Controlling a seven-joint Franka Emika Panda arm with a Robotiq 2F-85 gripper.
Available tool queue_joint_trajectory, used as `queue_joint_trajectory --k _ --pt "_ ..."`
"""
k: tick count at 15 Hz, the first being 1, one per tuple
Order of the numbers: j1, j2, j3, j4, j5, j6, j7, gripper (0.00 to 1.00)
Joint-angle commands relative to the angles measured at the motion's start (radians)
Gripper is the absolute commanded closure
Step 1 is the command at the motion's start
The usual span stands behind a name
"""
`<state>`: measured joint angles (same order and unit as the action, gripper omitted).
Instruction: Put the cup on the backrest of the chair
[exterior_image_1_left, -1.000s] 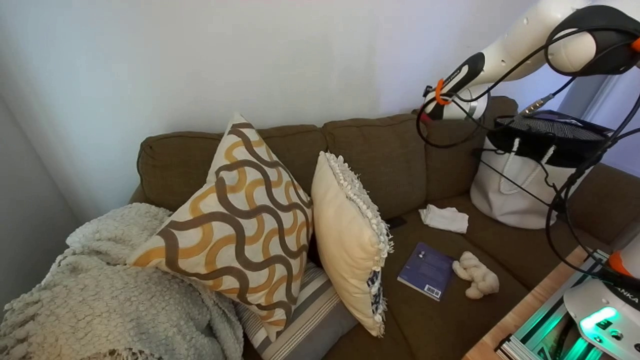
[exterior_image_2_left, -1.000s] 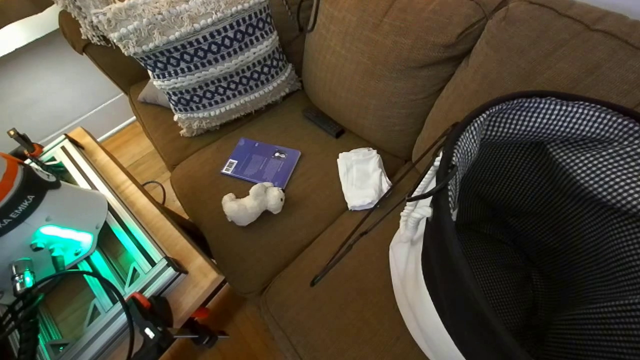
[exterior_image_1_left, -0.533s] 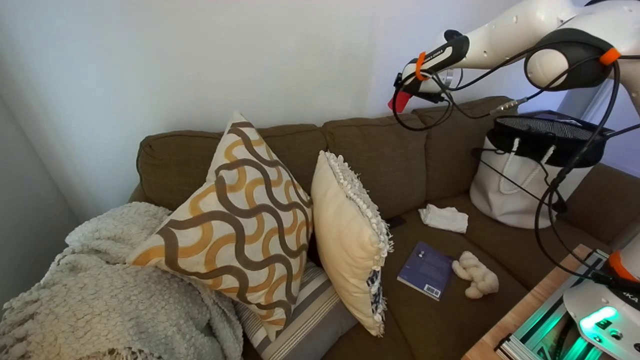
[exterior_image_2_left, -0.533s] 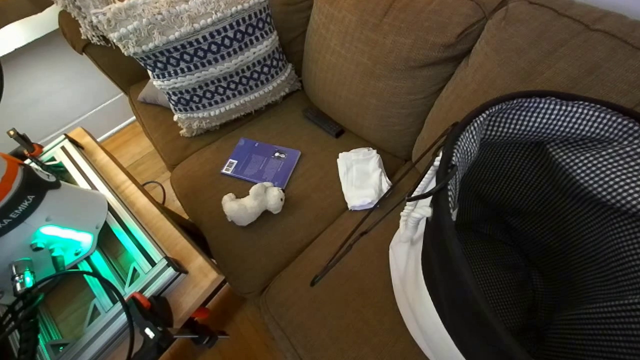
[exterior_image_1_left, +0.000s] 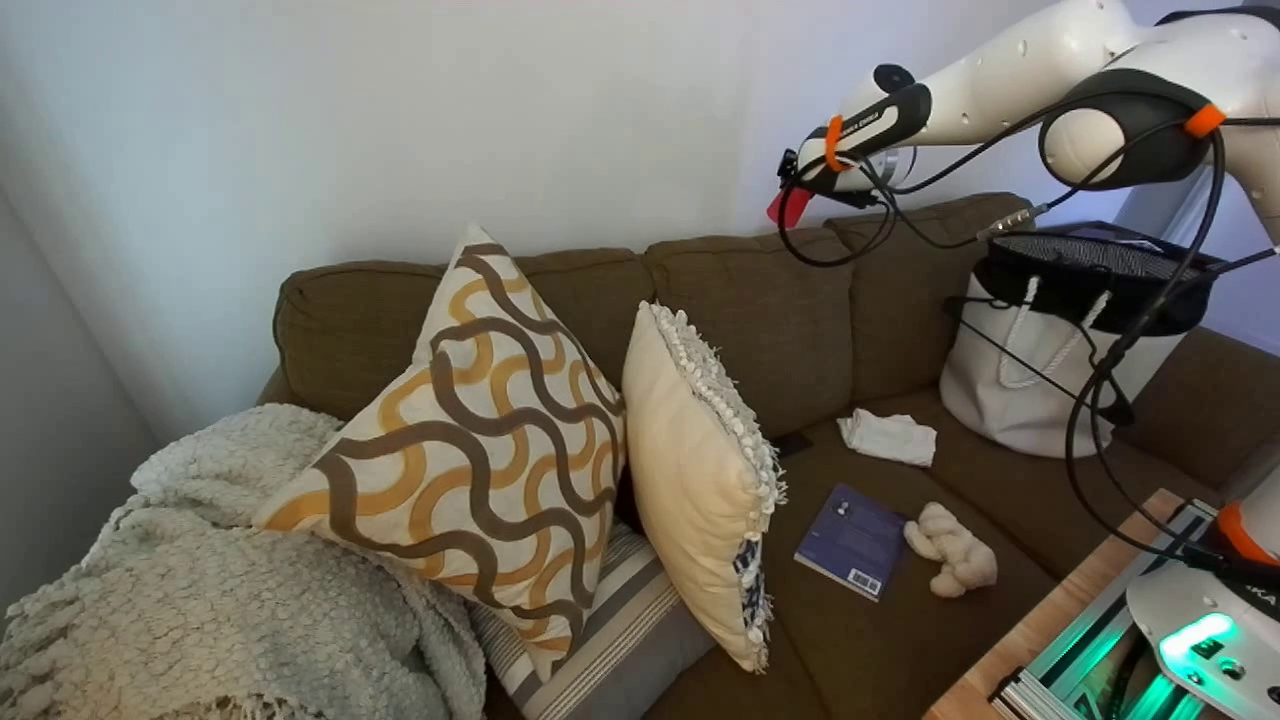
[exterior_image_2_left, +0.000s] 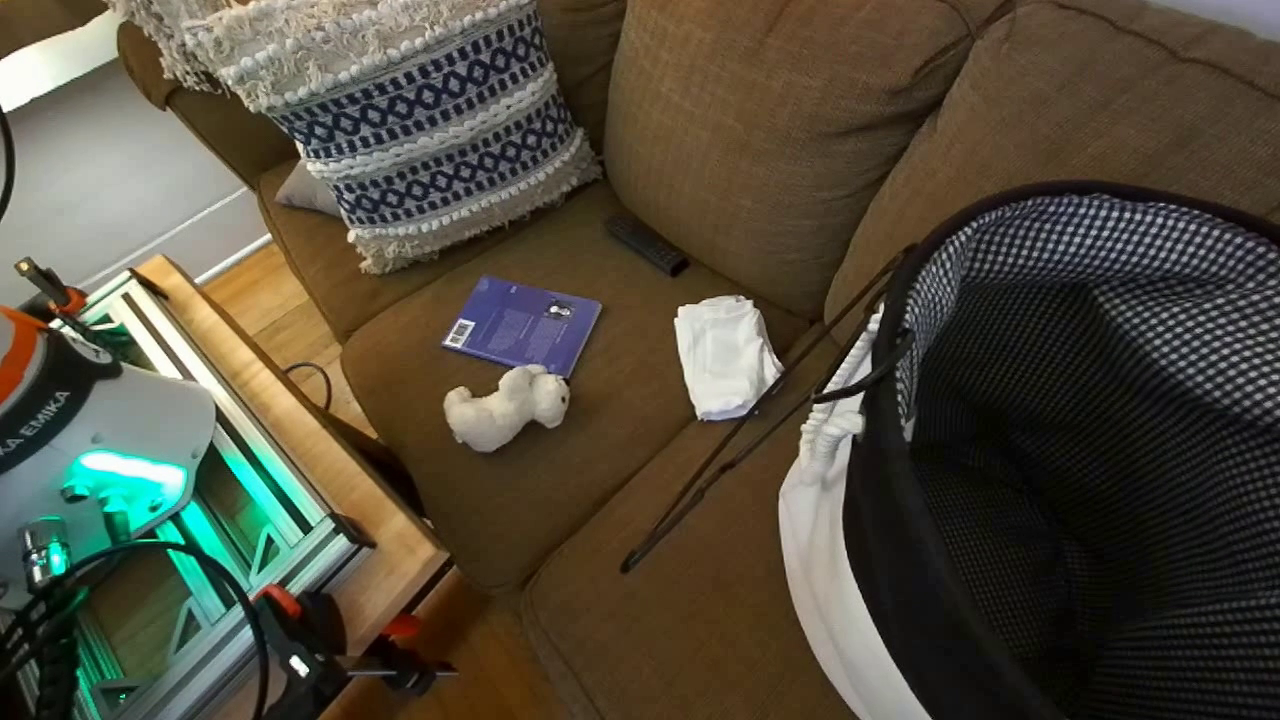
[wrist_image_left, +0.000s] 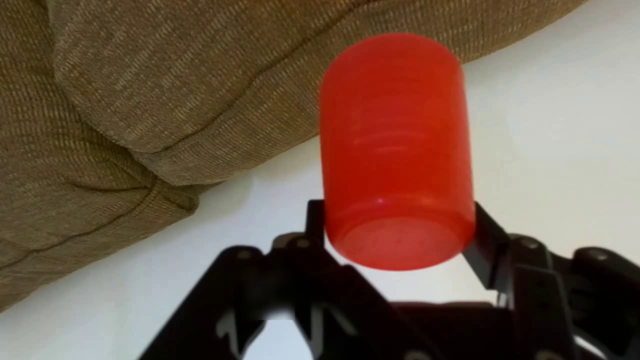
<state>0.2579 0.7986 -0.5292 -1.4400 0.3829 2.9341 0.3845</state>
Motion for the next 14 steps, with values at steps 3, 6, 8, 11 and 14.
queue_joint_trajectory --k 3,6,8,11,14 --pt "-0.035 0.200 -0.074 0.302 -0.053 -0.179 0.170 0.58" --pt "-0.056 0.291 -0.137 0.458 -0.104 -0.366 0.289 0.58" --pt "-0.084 0.349 -0.151 0.557 -0.106 -0.412 0.324 0.58" --pt "-0.125 0.431 -0.157 0.700 -0.111 -0.468 0.345 0.58" --pt "-0.211 0.462 -0.042 0.817 -0.305 -0.482 0.433 0.58"
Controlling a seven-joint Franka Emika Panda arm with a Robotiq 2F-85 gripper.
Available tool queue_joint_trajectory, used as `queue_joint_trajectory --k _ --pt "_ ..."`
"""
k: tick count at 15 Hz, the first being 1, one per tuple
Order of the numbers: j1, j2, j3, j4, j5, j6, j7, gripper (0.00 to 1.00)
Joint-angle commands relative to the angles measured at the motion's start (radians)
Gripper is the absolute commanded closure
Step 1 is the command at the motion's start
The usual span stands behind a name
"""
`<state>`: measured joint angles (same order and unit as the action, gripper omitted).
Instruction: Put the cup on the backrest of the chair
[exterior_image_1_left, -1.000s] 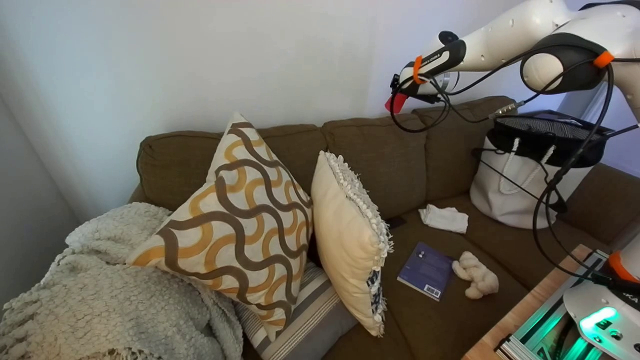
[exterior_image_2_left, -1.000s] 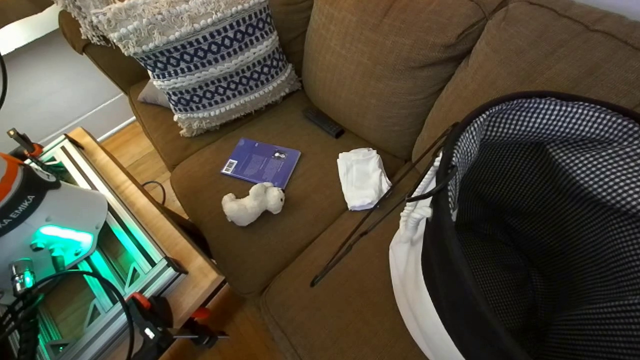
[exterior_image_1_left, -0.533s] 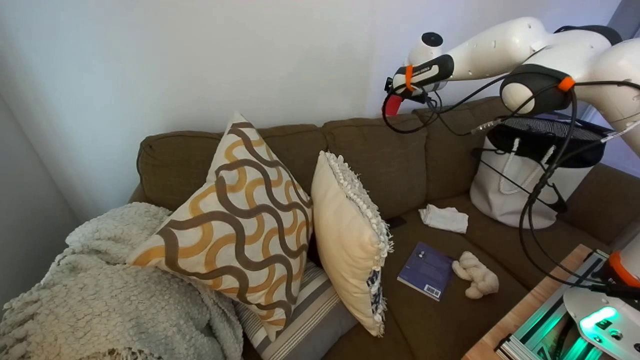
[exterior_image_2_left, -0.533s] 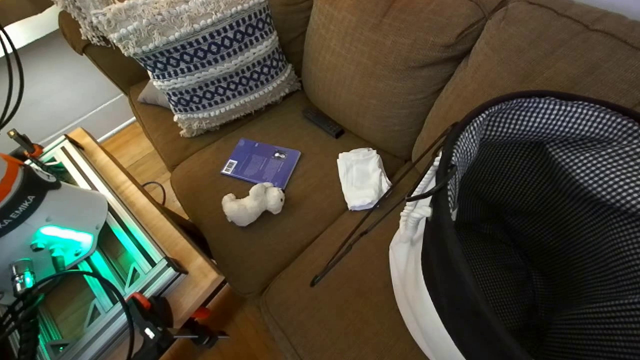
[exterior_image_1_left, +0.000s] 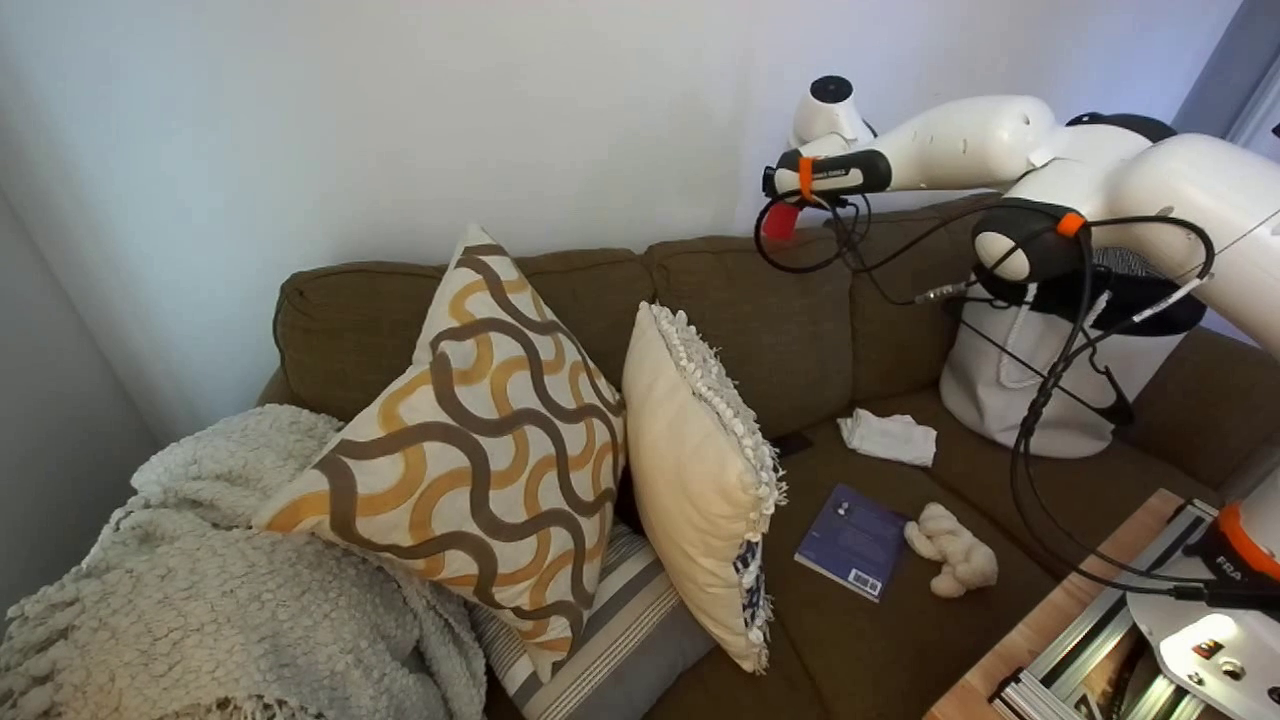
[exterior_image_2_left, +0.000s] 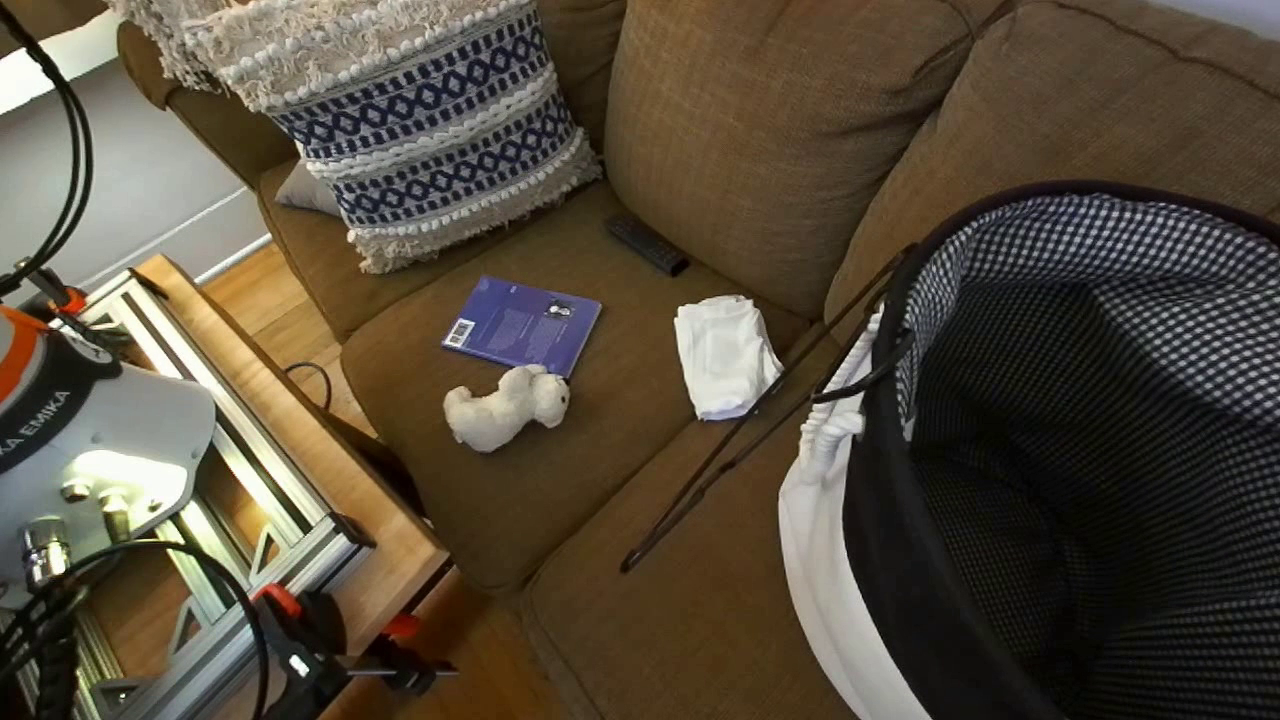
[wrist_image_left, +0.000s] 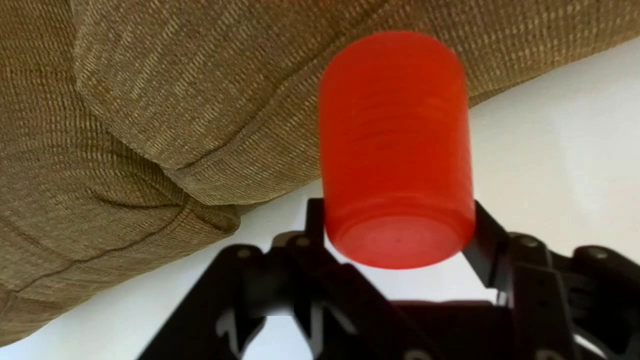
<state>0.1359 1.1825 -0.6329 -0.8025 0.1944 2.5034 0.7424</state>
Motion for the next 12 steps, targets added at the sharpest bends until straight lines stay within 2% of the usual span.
queue_joint_trajectory --k 1,2,3,9,10,12 --pt "-0.105 0.098 0.081 0.209 -0.153 -0.046 0.088 0.58" --pt "-0.120 0.107 0.101 0.229 -0.185 -0.041 0.092 0.58" --pt "-0.104 0.127 0.051 0.241 -0.131 -0.039 0.074 0.58" --pt "-0.124 0.151 0.080 0.277 -0.125 -0.062 0.051 0.58" --pt "-0.124 0.151 0.086 0.278 -0.123 -0.073 0.044 0.08" --pt "-0.123 0.155 0.086 0.281 -0.123 -0.092 0.044 0.02"
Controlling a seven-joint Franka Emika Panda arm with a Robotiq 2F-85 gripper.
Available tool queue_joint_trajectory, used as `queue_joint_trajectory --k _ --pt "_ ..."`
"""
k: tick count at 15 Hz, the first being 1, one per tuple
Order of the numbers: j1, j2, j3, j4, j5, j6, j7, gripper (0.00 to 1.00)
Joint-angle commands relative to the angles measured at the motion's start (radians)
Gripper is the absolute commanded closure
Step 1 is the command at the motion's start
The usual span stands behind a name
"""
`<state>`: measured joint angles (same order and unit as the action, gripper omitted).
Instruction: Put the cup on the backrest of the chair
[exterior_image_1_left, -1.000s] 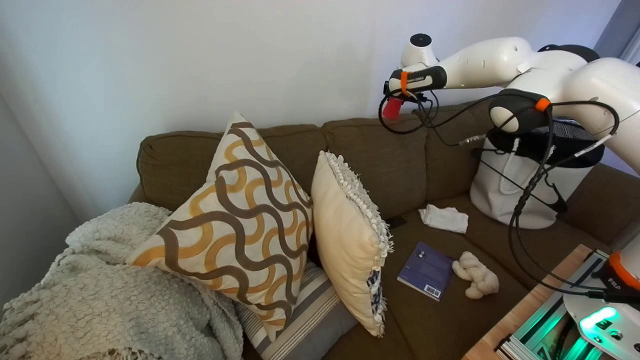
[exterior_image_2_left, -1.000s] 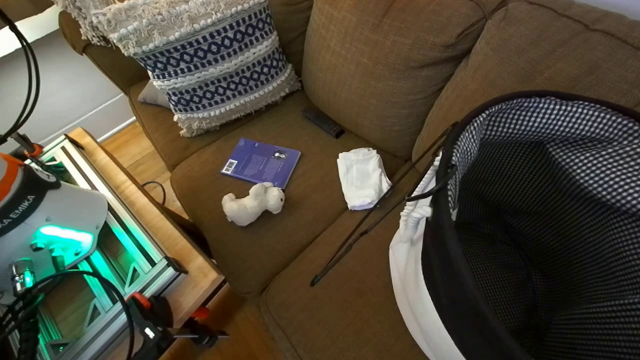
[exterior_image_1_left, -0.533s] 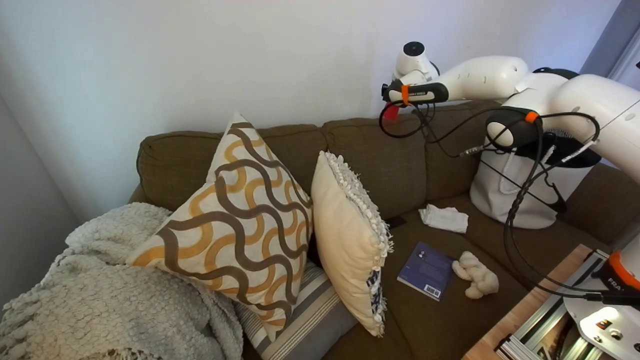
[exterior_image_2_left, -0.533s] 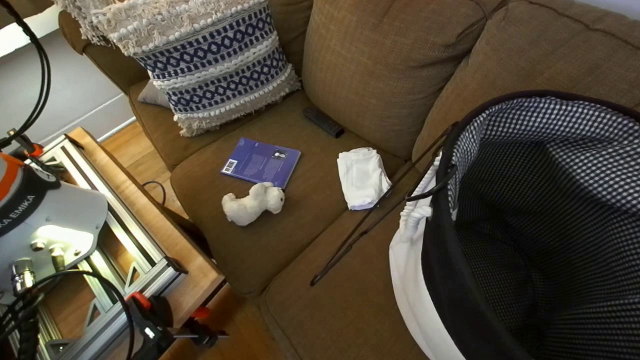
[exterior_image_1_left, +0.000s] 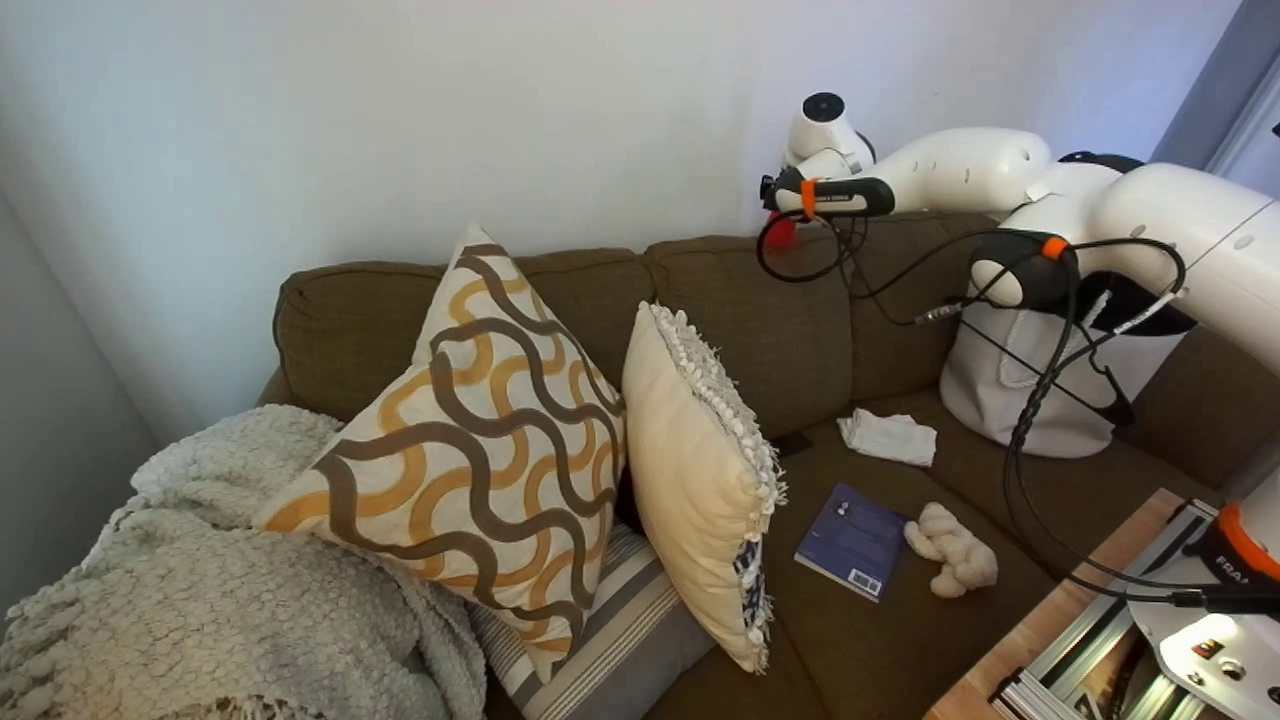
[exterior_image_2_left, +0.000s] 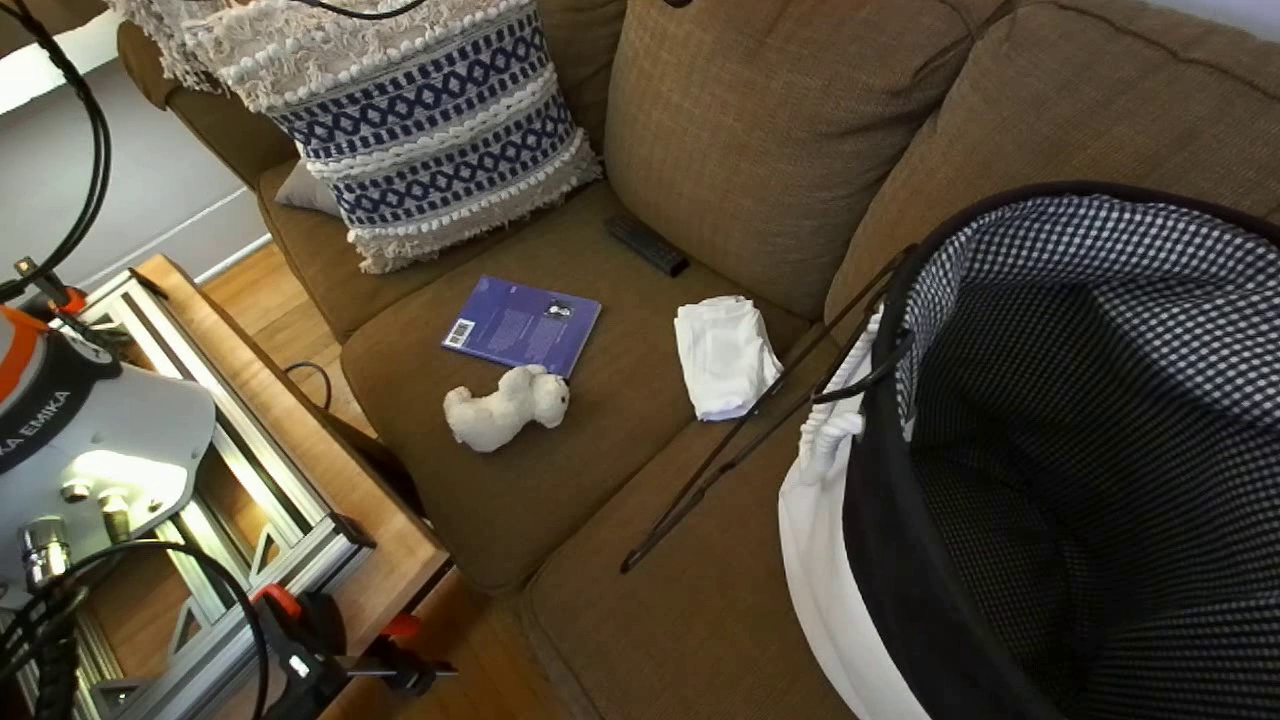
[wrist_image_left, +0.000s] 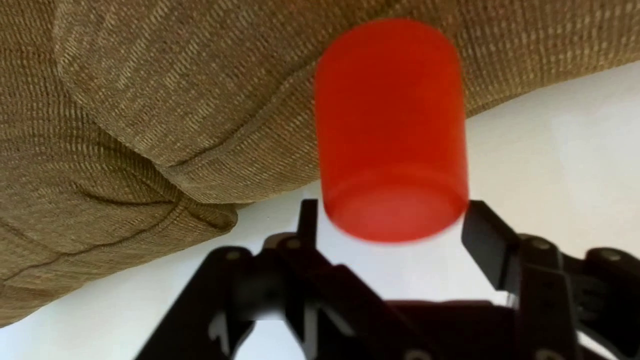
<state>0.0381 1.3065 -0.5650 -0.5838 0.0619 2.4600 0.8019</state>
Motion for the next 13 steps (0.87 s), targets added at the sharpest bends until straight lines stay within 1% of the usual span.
queue_joint_trajectory --k 1,5,7,8,9,10,11,12,13 --pt "-0.025 0.031 0.019 0.063 0.008 -0.059 -0.017 0.00" --pt "-0.018 0.018 0.010 0.064 0.001 -0.064 -0.017 0.00" --pt "-0.003 -0.028 0.028 0.055 0.012 -0.030 -0.052 0.00" --pt "0.008 -0.051 0.025 0.054 0.005 -0.032 -0.074 0.01" --pt "0.014 -0.076 0.037 0.052 0.007 -0.031 -0.125 0.00" --pt "0.011 -0.103 0.072 0.056 0.028 -0.030 -0.197 0.00" --pt "0.004 -0.121 0.106 0.066 0.050 0.009 -0.259 0.00" --pt "0.015 -0.078 0.047 0.074 0.013 -0.016 -0.149 0.00" --pt "0.018 -0.098 0.056 0.076 0.015 -0.018 -0.166 0.00"
